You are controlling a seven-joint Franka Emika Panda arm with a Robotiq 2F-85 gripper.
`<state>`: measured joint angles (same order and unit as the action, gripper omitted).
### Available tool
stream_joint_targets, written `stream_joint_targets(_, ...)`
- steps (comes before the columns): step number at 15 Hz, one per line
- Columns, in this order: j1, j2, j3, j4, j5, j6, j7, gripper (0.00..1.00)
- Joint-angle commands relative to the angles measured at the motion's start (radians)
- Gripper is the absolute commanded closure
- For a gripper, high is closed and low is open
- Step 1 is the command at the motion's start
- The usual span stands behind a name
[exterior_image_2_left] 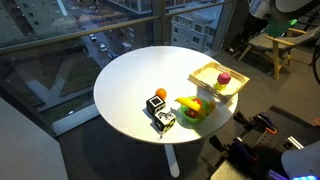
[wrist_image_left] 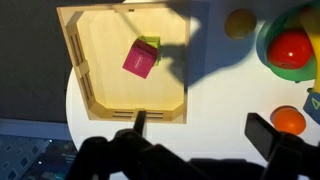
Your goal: Move a black and white cube from the table to the tray
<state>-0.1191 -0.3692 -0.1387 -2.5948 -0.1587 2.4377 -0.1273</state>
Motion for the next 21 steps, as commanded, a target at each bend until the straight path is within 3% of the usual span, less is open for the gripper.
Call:
stream_joint_targets(1,-0.005,0.000,0.006,0.001,0.003,-0.002,-0.002,0.00)
stream_joint_targets(14,0.014,0.025,0.025,0.036,0.013,-0.007,-0.004,0.00)
stream_joint_targets(21,0.064,0.077,0.047,0.105,0.066,-0.022,-0.003,0.00)
